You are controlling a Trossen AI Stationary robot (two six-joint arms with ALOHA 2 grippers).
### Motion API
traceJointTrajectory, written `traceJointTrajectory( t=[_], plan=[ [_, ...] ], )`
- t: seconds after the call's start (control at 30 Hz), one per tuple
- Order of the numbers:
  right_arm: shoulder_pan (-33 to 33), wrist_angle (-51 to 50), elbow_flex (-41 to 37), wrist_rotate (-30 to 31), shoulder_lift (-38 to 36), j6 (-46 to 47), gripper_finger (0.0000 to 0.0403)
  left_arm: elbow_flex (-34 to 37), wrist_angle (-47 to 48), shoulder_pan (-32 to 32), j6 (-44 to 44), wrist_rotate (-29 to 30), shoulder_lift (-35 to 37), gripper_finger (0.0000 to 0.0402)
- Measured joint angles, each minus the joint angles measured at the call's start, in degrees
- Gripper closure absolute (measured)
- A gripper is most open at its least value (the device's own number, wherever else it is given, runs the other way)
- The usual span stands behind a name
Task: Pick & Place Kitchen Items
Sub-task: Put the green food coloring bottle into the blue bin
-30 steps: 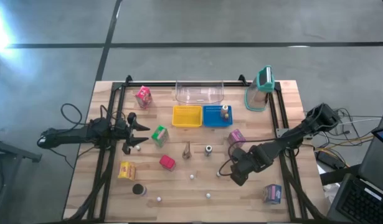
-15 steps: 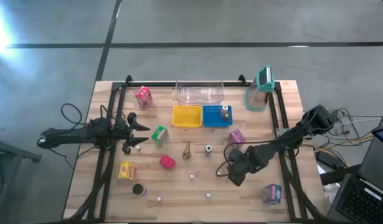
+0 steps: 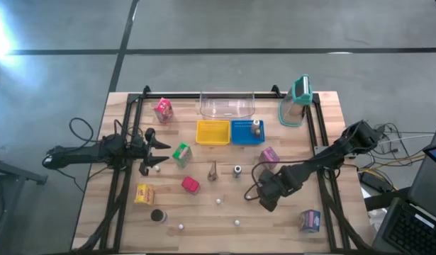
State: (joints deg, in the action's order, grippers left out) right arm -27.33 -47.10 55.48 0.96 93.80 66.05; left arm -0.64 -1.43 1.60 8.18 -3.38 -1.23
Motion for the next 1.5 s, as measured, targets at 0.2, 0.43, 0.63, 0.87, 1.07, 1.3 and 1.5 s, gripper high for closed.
traceJointTrajectory(
  t=[0.2,0.43,0.63,0.87,1.07,1.3,1.5],
  plan=[
    [0.00,-0.01,-0.04,-0.39,-0.07,-0.31,0.0339,0.00,0.02,0.00,0.00,0.00,0.01,0.0183],
    [0.00,-0.03,0.15,-0.97,-0.06,-0.93,0.0331,0.00,0.04,-0.02,0.00,0.00,0.00,0.0183],
    [0.43,0.03,1.20,-1.26,-0.04,-2.77,0.0338,0.00,0.07,-0.02,0.00,0.00,0.02,0.0183],
    [2.18,-0.62,5.03,-1.17,-0.04,-6.42,0.0340,0.00,0.11,0.00,0.00,0.00,0.01,0.0183],
    [3.95,-2.13,9.79,-0.95,-0.04,-11.32,0.0337,0.00,0.11,0.00,0.00,0.00,0.00,0.0183],
    [5.83,-8.57,15.54,1.11,-0.04,-15.50,0.0341,0.00,0.11,-0.01,-0.01,0.00,0.02,0.0183],
    [7.81,-14.03,19.87,3.66,-0.04,-18.63,0.0336,0.00,0.13,-0.01,0.00,0.00,0.02,0.0183]
  ],
)
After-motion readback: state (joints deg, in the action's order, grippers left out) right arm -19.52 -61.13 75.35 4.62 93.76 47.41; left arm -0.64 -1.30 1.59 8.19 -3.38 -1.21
